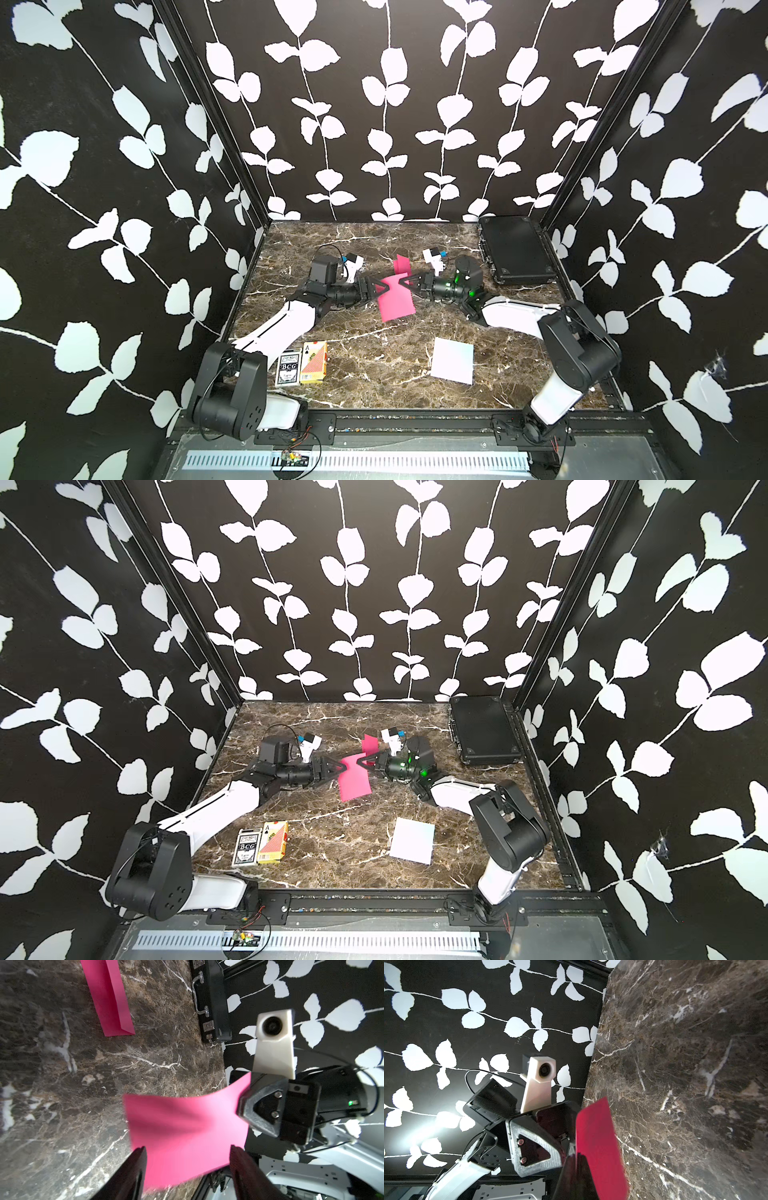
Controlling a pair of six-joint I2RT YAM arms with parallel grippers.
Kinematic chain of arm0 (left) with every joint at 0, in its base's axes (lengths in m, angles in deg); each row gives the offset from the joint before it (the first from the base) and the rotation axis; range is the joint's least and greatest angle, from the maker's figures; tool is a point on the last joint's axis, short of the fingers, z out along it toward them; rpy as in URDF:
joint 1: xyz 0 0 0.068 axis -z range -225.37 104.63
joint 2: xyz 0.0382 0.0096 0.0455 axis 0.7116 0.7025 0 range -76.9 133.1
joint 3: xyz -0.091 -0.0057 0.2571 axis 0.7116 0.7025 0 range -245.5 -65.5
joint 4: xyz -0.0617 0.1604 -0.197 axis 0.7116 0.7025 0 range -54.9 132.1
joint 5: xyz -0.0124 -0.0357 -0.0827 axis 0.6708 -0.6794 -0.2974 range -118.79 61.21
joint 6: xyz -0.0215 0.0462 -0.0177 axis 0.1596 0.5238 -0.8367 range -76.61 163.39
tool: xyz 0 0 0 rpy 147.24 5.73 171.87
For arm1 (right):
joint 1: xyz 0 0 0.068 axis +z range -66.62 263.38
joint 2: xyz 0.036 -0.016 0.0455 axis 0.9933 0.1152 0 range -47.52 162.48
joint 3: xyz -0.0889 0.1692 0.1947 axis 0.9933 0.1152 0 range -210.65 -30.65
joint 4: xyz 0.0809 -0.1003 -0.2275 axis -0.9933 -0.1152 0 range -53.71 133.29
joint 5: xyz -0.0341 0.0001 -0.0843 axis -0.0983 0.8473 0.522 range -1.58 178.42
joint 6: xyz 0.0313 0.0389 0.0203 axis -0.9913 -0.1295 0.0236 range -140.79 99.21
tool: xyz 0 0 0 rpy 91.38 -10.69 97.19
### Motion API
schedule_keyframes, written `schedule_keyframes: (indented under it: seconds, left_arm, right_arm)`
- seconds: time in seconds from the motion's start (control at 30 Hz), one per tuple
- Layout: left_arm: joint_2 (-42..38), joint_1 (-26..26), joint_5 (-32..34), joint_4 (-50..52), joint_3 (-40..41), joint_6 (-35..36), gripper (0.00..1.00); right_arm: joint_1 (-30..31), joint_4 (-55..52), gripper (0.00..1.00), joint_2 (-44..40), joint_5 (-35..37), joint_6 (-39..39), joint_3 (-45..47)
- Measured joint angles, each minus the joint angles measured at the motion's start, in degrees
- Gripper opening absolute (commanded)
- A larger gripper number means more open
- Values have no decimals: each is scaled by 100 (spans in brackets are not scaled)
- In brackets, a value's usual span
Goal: Fold the square paper along the opposite sides
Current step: Pick up the paper from the center of the board.
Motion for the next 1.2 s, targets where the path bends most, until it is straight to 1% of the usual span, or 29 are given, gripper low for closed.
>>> schedule_keyframes:
  seconds: [0.1,0.23,0.33,0.4,0.47,0.63,0.7,0.8,0.83,1.07,1.2]
  left_arm:
    - [0,-4,-79,-260,55,-120,84]
    - [13,-4,-214,-643,190,-306,91]
    - [79,-4,-323,-887,203,-391,93]
    - [127,-4,-404,-1051,201,-431,91]
    - [157,-4,-459,-1176,201,-479,82]
    - [157,-4,-533,-1322,203,-505,50]
    - [157,-4,-527,-1320,203,-468,40]
    - [155,-4,-525,-1287,203,-439,28]
    - [155,-4,-522,-1274,203,-428,25]
    - [151,-4,-514,-1187,203,-352,1]
    - [151,-4,-507,-1174,203,-334,0]
  right_arm:
    - [0,-57,0,-116,-39,42,-48]
    - [0,-162,0,-203,-118,44,-136]
    - [0,-219,0,-225,-120,37,-184]
    - [-4,-273,0,-225,-118,31,-214]
    - [-13,-345,0,-225,-118,37,-236]
    - [-133,-758,0,-225,-116,179,-251]
    - [-221,-992,0,-225,-118,293,-256]
    - [-317,-1362,0,-225,-122,501,-306]
    - [-341,-1440,0,-225,-125,562,-328]
    - [-424,-1996,0,-225,-269,966,-525]
    - [-424,-2105,0,-225,-339,1088,-588]
